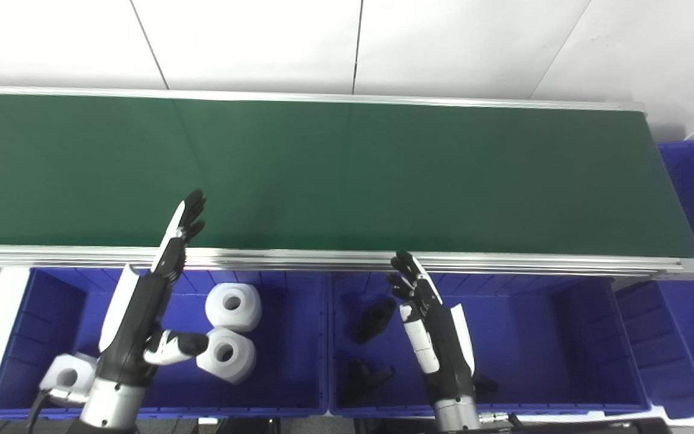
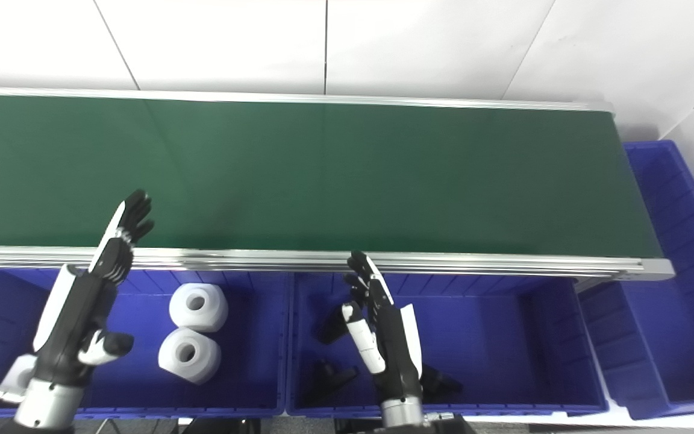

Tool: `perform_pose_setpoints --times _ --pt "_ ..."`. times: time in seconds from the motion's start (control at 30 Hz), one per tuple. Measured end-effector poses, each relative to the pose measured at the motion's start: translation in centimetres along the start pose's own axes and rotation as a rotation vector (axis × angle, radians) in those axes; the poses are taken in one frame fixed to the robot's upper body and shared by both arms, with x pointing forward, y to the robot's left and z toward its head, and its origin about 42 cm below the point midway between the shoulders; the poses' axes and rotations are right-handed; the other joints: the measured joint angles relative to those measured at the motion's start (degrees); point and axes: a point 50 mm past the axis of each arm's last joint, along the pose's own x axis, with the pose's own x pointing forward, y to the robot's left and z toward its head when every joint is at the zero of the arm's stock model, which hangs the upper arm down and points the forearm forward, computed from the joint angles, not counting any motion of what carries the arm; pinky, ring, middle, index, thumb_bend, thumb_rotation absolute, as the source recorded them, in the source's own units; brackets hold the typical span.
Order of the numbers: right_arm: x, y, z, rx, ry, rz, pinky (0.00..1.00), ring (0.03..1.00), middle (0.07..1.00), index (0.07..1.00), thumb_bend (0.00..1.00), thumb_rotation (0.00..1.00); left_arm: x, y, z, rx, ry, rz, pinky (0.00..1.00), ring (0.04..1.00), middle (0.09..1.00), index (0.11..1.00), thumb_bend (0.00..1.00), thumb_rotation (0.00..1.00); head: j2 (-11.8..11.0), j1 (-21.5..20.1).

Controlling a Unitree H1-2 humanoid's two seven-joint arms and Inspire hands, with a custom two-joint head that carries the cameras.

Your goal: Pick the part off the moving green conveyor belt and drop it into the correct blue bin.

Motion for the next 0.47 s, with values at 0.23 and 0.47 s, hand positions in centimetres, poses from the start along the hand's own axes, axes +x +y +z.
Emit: perform_pose_setpoints --times 0.23,0.47 --pt "-0.3 -0.6 0.1 0.006 -0.045 -0.003 0.88 0.871 0.915 0.920 0.80 1.00 -0.8 -2.2 -2.7 -0.083 0.071 0.064 0.96 1.000 1.000 1.000 0.92 0.89 -1.2 2.7" --pt "-0.7 -0.7 -0.2 0.010 -0.060 -0.019 0.94 0.928 0.966 0.994 0.78 1.00 -0.3 -2.9 -3.1 -0.172 0.068 0.083 0.98 1.000 1.000 1.000 0.90 0.86 -1.6 2.5"
